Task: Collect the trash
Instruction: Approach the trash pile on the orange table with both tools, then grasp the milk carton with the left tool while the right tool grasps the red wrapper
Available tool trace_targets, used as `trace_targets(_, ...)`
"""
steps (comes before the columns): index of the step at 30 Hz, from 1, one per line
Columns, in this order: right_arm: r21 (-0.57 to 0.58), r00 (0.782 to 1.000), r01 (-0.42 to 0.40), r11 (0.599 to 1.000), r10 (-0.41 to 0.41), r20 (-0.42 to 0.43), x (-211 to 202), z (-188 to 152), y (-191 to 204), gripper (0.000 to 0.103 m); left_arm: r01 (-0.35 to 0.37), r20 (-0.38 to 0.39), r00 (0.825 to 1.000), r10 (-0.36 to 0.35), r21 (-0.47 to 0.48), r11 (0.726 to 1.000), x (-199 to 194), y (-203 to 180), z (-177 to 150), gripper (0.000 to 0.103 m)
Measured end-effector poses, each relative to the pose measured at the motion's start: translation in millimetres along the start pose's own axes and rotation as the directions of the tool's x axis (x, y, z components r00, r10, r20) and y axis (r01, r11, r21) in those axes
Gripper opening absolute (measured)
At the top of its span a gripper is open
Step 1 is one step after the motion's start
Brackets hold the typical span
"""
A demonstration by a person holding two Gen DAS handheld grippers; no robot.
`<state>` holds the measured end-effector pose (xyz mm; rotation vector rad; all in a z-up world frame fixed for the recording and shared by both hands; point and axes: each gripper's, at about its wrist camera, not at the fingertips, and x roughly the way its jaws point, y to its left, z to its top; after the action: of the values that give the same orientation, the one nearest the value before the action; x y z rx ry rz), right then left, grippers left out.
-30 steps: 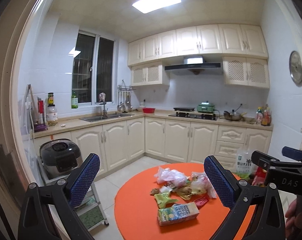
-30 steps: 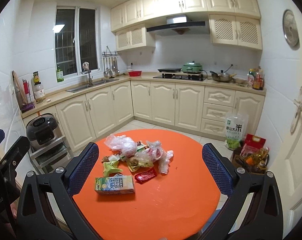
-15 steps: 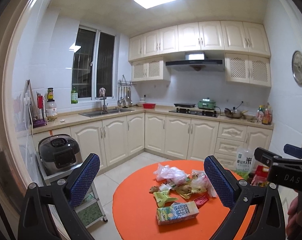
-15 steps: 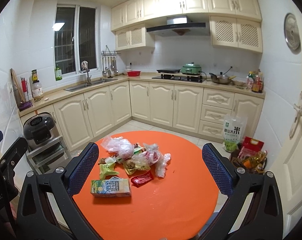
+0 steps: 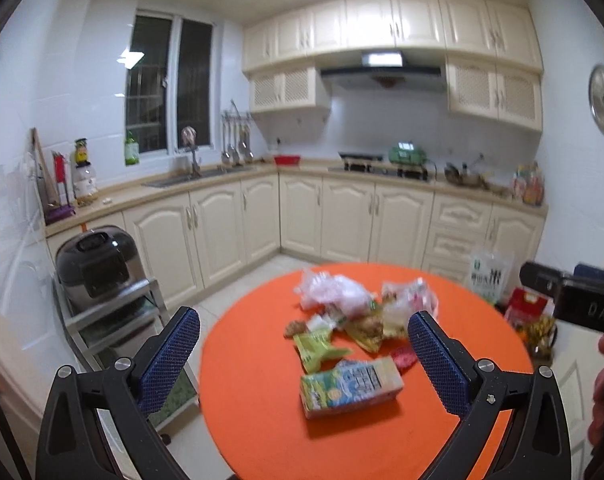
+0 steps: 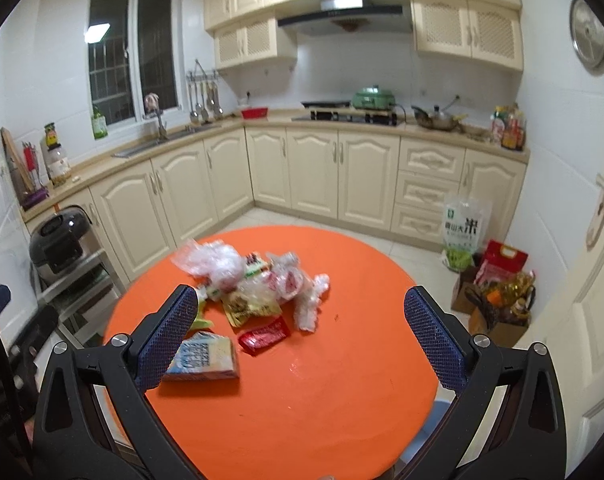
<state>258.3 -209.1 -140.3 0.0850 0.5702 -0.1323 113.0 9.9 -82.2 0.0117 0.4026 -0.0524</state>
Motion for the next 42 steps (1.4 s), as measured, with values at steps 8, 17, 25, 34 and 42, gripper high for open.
trace_targets(8,0.007,0.993,-0.003,1.000,0.004,-0.120,42.2,-27.0,-9.5,0.103,0.041,-0.122,0.992,-0.032,0.076,0.996,64.5,-10.5,-22.9,0.102)
trace_targets(17,0.016,0.972,0.004,1.000,0.000,-0.234,80.1,-52.1,-13.1,0.103,0.118,-0.235,0.970,-0.066,0.213,0.970,123.8,-20.9,-46.1,0.102)
trace_targets(25,0.013,0.956,0.016,1.000,-0.011,-0.294,105.2,-60.3,-9.6,0.103,0.204,-0.286,0.953,-0.100,0.358,0.911,175.1,-28.2,-51.0,0.103)
trace_targets(34,0.024,0.942,0.016,1.000,-0.007,-0.335,130.1,-60.1,-12.2,0.103,0.326,-0.382,0.910,-0.159,0.425,0.844,206.9,-45.2,-67.0,0.099)
trace_targets(42,0.058,0.931,-0.012,0.998,0.033,-0.365,152.3,-60.8,-13.2,0.103,0.382,-0.415,0.884,-0.213,0.381,0.842,214.5,-52.5,-65.0,0.072)
